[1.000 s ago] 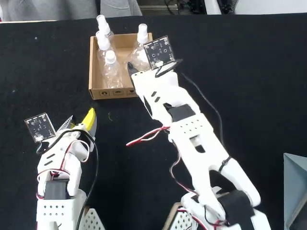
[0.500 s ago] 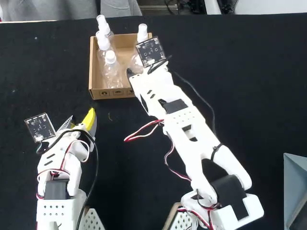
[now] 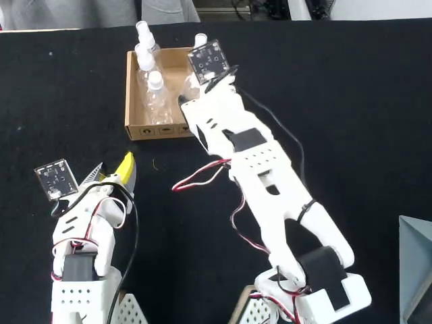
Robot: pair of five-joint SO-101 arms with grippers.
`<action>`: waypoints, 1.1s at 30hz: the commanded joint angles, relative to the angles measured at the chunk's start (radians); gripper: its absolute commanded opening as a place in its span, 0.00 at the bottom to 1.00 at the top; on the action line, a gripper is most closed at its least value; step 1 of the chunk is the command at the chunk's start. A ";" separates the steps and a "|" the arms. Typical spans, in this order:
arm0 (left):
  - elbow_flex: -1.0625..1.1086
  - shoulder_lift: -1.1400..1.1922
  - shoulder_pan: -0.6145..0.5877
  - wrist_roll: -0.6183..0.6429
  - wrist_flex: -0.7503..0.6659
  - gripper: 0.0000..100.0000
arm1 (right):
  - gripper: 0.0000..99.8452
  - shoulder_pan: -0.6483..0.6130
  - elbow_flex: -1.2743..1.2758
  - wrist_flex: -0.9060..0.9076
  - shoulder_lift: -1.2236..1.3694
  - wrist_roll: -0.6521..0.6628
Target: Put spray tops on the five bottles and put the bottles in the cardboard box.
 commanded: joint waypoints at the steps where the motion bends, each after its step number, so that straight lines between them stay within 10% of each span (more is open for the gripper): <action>1: 0.022 -0.002 -0.005 -0.009 -0.002 0.22 | 0.10 0.072 -0.082 0.009 -0.002 0.012; 33: 0.022 -0.002 -0.002 -0.009 0.000 0.22 | 0.10 0.046 -0.189 0.009 0.228 0.014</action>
